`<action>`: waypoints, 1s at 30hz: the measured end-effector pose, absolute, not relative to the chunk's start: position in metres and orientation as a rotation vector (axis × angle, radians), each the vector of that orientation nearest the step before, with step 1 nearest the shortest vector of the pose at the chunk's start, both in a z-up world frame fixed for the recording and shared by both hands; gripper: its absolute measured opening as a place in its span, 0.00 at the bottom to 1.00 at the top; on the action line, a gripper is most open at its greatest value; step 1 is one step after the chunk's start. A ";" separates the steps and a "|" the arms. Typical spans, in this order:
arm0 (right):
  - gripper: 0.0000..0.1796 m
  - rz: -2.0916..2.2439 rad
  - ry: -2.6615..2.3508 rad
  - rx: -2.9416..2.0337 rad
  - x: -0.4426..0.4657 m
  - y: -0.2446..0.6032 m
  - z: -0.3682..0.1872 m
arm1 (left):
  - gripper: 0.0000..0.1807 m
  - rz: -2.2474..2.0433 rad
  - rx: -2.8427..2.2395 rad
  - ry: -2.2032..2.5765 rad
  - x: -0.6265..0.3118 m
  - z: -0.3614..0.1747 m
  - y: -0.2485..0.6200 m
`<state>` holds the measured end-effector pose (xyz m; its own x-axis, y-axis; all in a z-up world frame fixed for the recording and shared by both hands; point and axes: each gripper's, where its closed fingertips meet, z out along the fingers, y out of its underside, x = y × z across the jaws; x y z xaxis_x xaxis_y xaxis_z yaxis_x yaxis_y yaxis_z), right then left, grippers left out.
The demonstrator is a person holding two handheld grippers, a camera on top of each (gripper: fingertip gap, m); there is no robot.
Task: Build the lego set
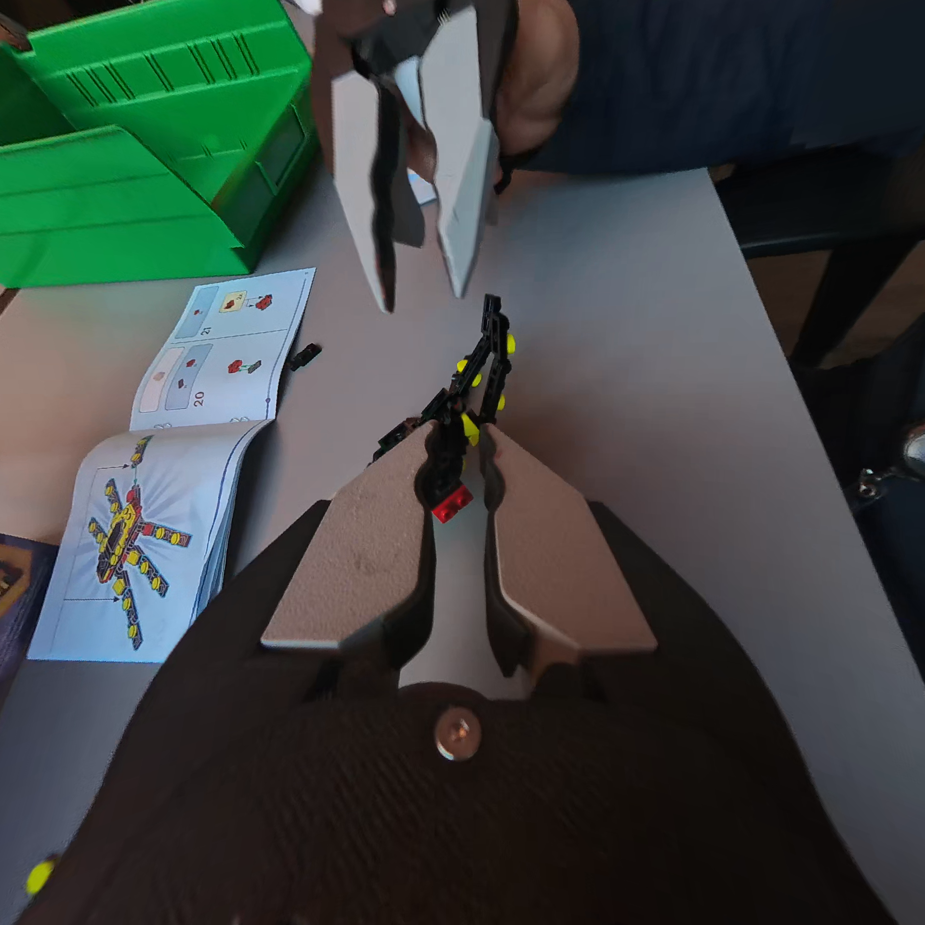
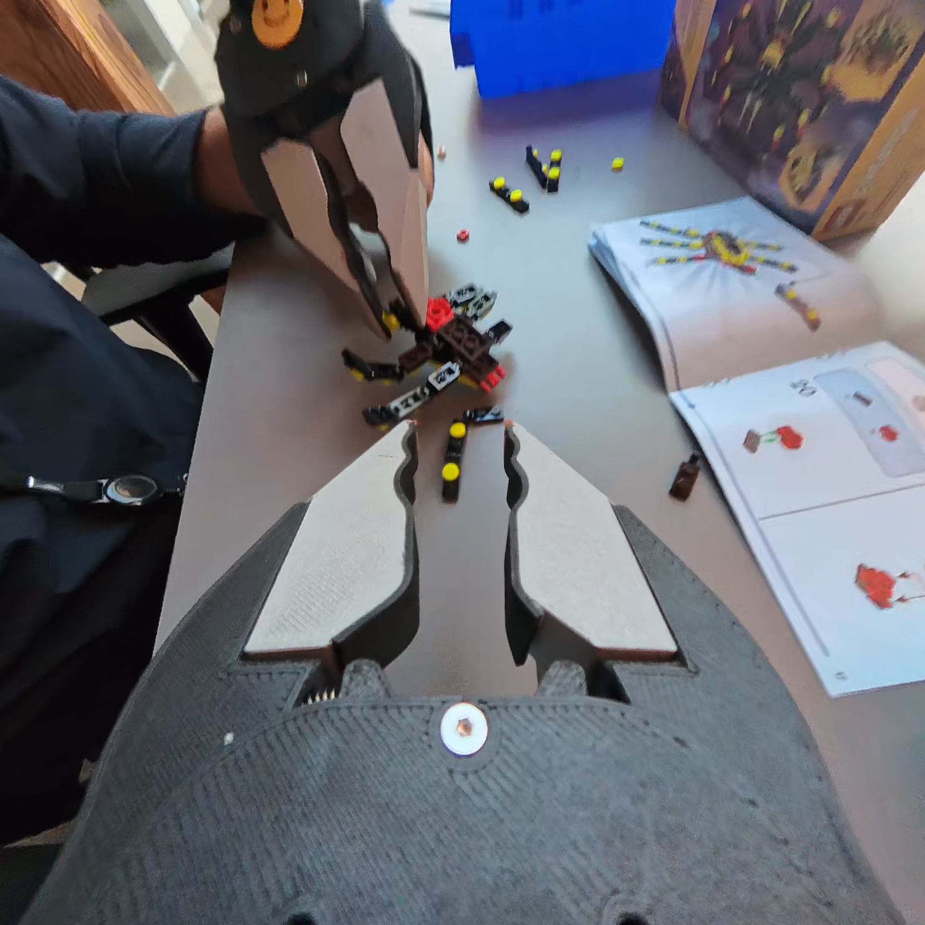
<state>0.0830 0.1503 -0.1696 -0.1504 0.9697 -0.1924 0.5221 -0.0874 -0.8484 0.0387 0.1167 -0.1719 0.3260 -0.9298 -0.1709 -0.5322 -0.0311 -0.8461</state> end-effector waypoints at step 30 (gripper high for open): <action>0.11 0.898 -1.716 -2.178 0.093 0.122 -0.207 | 0.06 -0.574 -1.682 1.371 0.019 -0.176 0.104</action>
